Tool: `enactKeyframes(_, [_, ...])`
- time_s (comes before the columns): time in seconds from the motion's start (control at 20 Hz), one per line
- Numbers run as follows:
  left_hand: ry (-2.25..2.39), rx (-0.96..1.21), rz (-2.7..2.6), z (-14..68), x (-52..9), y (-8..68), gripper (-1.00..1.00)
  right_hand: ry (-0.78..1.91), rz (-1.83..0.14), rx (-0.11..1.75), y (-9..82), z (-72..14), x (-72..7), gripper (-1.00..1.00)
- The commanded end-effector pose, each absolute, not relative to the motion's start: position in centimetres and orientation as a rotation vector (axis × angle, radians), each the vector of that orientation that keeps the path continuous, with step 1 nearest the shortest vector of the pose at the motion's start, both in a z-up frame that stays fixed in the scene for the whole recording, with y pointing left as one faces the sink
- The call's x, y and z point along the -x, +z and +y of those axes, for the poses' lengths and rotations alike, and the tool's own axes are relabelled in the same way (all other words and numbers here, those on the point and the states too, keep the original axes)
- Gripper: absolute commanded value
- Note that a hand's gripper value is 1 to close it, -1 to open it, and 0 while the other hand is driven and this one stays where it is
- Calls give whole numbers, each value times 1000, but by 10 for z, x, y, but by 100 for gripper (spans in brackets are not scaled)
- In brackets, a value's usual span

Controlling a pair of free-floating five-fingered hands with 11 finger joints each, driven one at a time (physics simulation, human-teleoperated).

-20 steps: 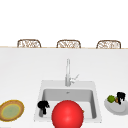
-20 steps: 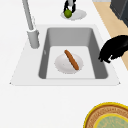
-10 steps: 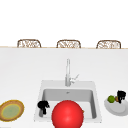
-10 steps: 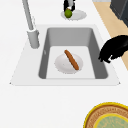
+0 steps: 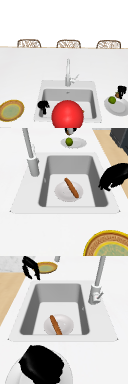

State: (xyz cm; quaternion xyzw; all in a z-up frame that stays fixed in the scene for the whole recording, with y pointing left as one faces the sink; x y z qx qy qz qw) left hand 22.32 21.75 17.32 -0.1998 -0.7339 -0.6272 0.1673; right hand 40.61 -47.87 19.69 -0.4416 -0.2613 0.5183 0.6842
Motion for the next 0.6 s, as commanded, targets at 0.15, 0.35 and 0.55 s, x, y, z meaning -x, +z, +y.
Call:
enactKeyframes(0.15, [-1785,569,-2088,217,-223,173,0,1177,-578,989,246,-439,-410,100])
enactKeyframes(0.35, [-1785,569,-2088,217,-223,173,0,1171,-576,1001,272,-411,-409,100])
enactKeyframes(0.55, [-1785,569,-2088,217,-223,173,0,1175,-563,999,290,-383,-408,100])
